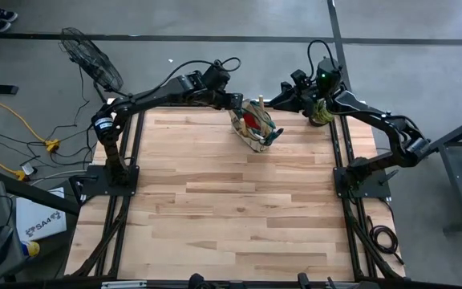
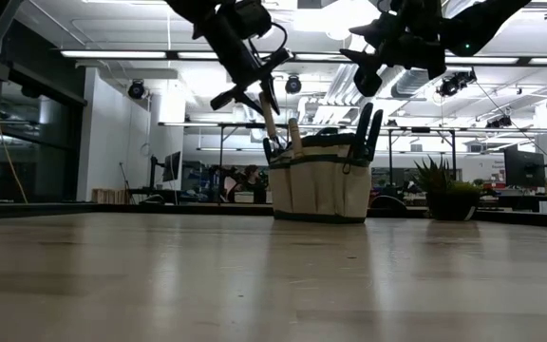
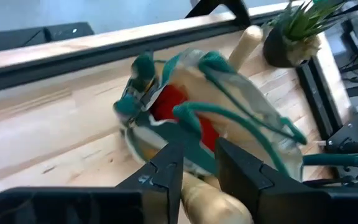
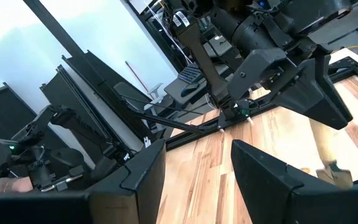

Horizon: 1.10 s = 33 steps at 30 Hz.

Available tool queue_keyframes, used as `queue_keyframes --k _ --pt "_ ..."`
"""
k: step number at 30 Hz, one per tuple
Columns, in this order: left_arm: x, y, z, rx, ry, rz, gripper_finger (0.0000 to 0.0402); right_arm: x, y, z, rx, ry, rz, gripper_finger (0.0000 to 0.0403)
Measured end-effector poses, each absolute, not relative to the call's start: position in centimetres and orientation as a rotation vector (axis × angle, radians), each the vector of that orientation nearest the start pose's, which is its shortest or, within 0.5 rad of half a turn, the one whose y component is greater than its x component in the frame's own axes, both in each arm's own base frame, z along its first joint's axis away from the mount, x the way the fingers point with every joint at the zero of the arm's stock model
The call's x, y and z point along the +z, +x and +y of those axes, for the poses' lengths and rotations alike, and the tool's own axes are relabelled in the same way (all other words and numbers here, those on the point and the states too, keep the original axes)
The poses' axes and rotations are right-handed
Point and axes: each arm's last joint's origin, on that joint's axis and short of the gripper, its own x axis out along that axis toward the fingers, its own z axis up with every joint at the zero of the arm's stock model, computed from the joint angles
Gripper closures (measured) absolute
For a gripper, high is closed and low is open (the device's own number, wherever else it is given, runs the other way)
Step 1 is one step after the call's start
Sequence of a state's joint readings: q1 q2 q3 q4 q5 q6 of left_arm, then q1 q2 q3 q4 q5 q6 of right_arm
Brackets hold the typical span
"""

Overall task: Pick & Place Garden tools in Gardening bag
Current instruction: Put the trowel into the gardening bag, then return to Home Position

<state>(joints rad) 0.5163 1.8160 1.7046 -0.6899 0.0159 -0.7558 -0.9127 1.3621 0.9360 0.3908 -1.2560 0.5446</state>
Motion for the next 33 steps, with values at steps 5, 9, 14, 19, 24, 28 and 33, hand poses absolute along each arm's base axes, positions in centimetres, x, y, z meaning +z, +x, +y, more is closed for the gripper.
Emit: queue_keyframes --k 5,9,14,19,24,28,33 --pt "32.6 35.2 19.9 0.735 -0.891 0.531 0.0273 31.2 19.9 -21.2 0.331 0.570 0.110 0.0227" --pt "32.7 35.2 20.0 0.743 -0.886 0.522 0.0224 31.2 19.9 -21.2 0.331 0.570 0.110 0.0227" --pt "32.8 35.3 20.1 0.757 -0.886 0.501 0.0192 31.2 19.9 -21.2 0.336 0.570 0.111 0.0227" --pt "33.1 35.2 20.0 0.742 -0.853 0.495 0.0190 31.4 19.3 -21.6 0.329 0.569 0.106 0.0227" --pt "34.3 34.7 19.7 0.714 -0.758 0.475 0.0190 31.4 18.6 -22.0 0.335 0.603 0.114 0.0227" --pt "35.7 34.2 18.5 0.723 -0.642 0.474 0.0190 31.7 18.1 -21.8 0.318 0.610 0.116 0.0227" --pt "37.7 33.5 16.5 0.701 -0.508 0.456 0.0190 33.0 17.0 -20.2 0.280 0.557 0.109 0.0227"
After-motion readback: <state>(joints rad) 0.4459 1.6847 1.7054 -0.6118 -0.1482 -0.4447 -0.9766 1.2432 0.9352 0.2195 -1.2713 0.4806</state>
